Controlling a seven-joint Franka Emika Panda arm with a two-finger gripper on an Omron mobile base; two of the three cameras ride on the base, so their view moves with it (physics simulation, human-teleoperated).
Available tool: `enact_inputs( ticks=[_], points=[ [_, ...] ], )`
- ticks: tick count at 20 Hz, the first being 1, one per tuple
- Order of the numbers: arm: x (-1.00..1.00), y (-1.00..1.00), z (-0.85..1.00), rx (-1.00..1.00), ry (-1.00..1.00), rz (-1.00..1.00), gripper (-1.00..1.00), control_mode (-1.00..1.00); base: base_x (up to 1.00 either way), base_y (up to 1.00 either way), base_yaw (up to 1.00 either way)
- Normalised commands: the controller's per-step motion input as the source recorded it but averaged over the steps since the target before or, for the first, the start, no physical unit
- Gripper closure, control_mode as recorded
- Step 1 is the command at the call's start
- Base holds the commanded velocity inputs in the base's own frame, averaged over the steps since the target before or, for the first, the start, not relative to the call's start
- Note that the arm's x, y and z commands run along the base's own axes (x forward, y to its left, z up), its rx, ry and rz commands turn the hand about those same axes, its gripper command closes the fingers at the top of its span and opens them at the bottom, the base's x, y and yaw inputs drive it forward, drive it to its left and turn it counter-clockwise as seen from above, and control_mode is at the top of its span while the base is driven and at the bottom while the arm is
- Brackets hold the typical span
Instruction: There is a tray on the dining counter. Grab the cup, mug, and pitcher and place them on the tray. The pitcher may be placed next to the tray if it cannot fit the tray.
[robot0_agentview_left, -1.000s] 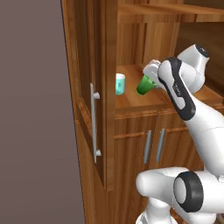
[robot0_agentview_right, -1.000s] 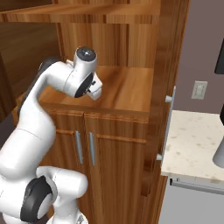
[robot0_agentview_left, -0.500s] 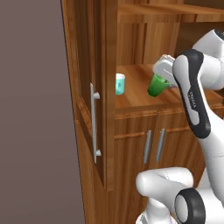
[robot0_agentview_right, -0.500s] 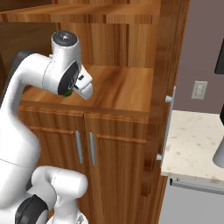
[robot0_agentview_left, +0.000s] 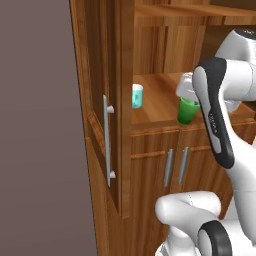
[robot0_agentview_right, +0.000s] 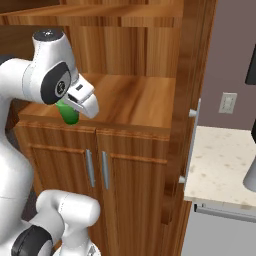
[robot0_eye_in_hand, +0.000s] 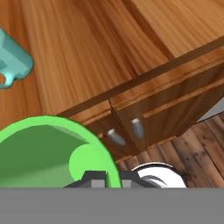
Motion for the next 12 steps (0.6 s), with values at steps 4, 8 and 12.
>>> enact_inputs(
  ticks=[4,8,12],
  points=[
    [0.0,0.0,-0.22,-0.02,0.13,0.05,1.0,-1.0,0.0,0.0,0.0],
    [0.0,0.0,-0.29,-0.02,0.13,0.03,1.0,-1.0,0.0,0.0,0.0],
    [0.0,0.0,-0.16,-0.01,0.05,0.01,1.0,1.0,-0.13,0.0,0.0]
  ],
)
